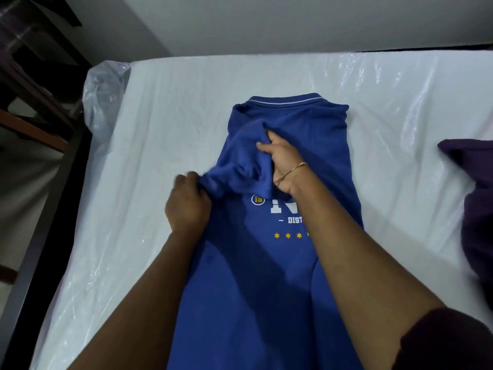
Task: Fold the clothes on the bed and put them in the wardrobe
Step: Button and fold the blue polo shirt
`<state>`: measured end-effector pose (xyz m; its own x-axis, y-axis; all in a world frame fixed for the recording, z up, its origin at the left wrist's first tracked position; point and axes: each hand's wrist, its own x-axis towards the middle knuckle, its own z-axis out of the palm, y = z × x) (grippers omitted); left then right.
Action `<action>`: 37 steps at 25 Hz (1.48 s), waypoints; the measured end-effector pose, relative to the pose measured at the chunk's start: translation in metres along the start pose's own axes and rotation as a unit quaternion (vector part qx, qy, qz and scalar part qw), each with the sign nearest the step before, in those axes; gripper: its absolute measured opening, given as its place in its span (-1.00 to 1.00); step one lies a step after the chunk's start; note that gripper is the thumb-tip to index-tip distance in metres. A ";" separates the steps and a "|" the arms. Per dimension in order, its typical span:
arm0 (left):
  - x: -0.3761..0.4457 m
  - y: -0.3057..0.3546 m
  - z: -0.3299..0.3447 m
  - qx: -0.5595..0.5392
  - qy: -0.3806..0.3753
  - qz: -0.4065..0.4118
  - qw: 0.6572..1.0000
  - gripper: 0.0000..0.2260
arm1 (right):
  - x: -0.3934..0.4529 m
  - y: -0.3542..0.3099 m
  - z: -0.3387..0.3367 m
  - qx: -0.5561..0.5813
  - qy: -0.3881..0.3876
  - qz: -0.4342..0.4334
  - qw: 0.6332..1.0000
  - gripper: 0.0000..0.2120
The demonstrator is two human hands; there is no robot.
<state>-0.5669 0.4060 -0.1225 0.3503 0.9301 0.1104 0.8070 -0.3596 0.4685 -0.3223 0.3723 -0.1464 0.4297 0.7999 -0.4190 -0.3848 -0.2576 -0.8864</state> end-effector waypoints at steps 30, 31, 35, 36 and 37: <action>-0.001 -0.095 0.029 -0.342 -0.022 -0.193 0.919 -0.83 | 0.226 -0.027 0.087 -0.391 0.172 -0.102 0.898 -0.45; 0.000 -0.096 0.029 -0.333 -0.024 -0.193 0.923 -0.82 | 0.205 -0.029 0.086 -0.379 0.176 -0.103 0.902 -0.43; 0.004 -0.095 0.028 -0.308 -0.036 -0.184 0.933 -0.78 | 0.100 0.009 0.063 -0.396 0.284 -0.097 0.868 -0.50; 0.006 -0.094 0.026 -0.303 -0.042 -0.182 0.934 -0.77 | 0.071 0.031 0.057 -0.433 0.312 -0.100 0.840 -0.48; 0.009 -0.093 0.025 -0.292 -0.048 -0.183 0.938 -0.75 | 0.044 0.053 0.055 -0.474 0.327 -0.108 0.811 -0.45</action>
<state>-0.6273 0.4462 -0.1869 0.1652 0.9619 -0.2177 0.4932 0.1106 0.8629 -0.3687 0.4239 -0.2012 0.8637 0.5034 0.0250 0.4238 -0.6983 -0.5769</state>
